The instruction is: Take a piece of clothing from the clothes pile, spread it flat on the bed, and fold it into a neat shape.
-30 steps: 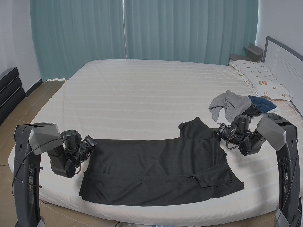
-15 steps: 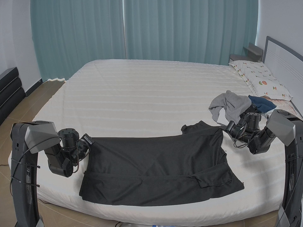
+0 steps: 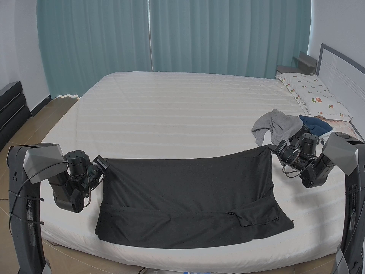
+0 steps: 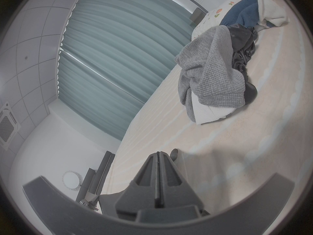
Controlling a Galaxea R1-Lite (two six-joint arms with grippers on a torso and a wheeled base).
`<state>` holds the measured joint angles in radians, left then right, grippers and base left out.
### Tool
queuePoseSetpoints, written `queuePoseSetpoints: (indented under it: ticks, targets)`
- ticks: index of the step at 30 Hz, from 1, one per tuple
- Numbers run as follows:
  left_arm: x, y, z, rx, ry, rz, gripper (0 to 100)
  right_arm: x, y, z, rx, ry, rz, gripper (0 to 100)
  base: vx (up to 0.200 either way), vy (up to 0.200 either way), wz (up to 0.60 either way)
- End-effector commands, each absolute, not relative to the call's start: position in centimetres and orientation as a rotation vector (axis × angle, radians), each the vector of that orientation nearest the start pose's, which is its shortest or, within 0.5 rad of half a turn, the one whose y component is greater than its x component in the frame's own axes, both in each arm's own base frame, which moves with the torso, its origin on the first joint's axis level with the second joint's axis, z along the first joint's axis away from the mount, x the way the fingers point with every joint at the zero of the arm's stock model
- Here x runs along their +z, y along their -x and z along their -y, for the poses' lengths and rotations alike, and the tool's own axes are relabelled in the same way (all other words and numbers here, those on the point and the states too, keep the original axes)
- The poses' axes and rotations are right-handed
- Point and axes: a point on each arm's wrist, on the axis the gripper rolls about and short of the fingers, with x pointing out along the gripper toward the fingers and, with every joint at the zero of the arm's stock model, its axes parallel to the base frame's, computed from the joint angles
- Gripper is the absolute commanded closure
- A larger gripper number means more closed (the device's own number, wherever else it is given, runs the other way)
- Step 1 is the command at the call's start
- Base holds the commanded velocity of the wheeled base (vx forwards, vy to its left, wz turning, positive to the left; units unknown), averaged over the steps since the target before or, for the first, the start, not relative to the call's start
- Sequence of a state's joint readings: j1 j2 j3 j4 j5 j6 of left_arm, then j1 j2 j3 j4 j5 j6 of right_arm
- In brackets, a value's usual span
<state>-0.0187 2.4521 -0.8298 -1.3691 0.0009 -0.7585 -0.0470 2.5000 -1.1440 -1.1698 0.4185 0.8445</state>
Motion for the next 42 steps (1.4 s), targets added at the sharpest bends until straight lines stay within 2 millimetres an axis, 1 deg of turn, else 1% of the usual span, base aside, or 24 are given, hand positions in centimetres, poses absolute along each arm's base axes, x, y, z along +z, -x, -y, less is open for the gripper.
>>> queuePoseSetpoints:
  ticks: [1,6,9,12,19,22,24,26,28,30,32,37,42]
  targets:
    - [-1.4,-39.3,0.7,0.083,0.739,-0.254,100,0.1,-45.1,0.8,0.272,-0.878,-0.334,100,0.000,0.000,0.00]
    - [-1.1,-39.3,0.3,0.087,0.740,-0.244,100,0.3,-45.4,0.6,0.281,-0.877,-0.327,100,0.000,0.000,0.00]
    - [-1.1,-39.3,0.2,0.090,0.741,-0.243,100,-0.1,-45.7,0.2,0.281,-0.880,-0.326,100,0.000,0.000,0.00]
    - [-1.3,-39.2,0.2,0.091,0.739,-0.247,100,0.0,-45.8,0.2,0.279,-0.875,-0.303,100,0.000,0.000,0.00]
    - [-1.3,-39.2,0.2,0.087,0.738,-0.253,100,0.3,-45.2,0.7,0.274,-0.878,-0.298,100,0.000,0.000,0.00]
    - [-1.3,-38.9,0.1,0.087,0.734,-0.261,100,0.4,-44.6,0.9,0.268,-0.881,-0.315,100,0.000,0.000,0.00]
    - [-1.2,-38.4,0.1,0.086,0.701,-0.270,100,0.6,-43.6,1.1,0.288,-0.884,-0.348,100,0.000,0.000,0.00]
    - [-1.1,-38.1,0.0,0.085,0.665,-0.278,100,1.5,-42.9,1.5,0.310,-0.886,-0.354,100,0.000,0.000,0.00]
    - [-0.8,-37.7,-0.1,0.075,0.643,-0.273,100,2.0,-42.1,1.8,0.332,-0.889,-0.376,100,0.000,0.000,0.00]
    - [-1.0,-37.2,-0.2,0.054,0.624,-0.279,100,2.0,-41.4,2.1,0.345,-0.876,-0.394,100,0.000,0.000,0.00]
    - [-1.0,-36.8,-0.2,0.037,0.605,-0.282,100,2.0,-41.1,2.3,0.346,-0.859,-0.402,100,0.000,0.000,0.00]
    - [-1.2,-35.7,-0.4,-0.004,0.551,-0.300,100,1.6,-39.8,2.3,0.336,-0.774,-0.453,100,0.000,0.000,0.00]
    - [-1.6,-34.4,-0.5,-0.049,0.483,-0.351,100,1.3,-38.1,1.8,0.341,-0.634,-0.558,100,0.000,0.000,0.00]
